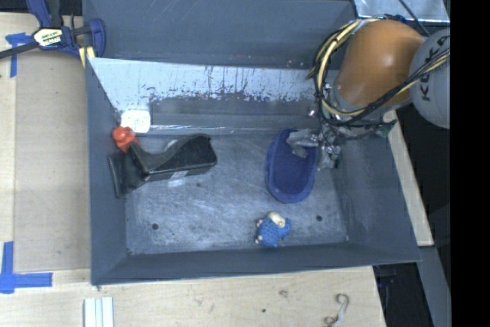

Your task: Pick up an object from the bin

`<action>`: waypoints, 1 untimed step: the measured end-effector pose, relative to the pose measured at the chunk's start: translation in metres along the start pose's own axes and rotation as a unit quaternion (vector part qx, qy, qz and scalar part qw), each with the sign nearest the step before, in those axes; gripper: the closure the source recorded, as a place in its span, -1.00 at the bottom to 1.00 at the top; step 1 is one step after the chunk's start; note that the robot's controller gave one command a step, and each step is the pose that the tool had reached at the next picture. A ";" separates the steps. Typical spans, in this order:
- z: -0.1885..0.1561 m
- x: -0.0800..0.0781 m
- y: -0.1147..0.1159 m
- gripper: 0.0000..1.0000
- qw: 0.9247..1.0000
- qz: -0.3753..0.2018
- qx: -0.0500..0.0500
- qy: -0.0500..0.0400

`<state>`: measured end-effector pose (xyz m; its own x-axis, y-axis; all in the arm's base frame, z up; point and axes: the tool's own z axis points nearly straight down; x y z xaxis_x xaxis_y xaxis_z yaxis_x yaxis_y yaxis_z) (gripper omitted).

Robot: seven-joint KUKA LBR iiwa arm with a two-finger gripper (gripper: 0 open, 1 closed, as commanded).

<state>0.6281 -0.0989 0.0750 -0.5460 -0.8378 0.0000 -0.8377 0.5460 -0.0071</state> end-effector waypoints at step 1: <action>-0.161 0.007 0.000 1.00 1.000 0.014 0.002 -0.003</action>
Offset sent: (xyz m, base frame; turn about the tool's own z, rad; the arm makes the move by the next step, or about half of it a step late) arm -0.0073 -0.0048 0.1555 0.0253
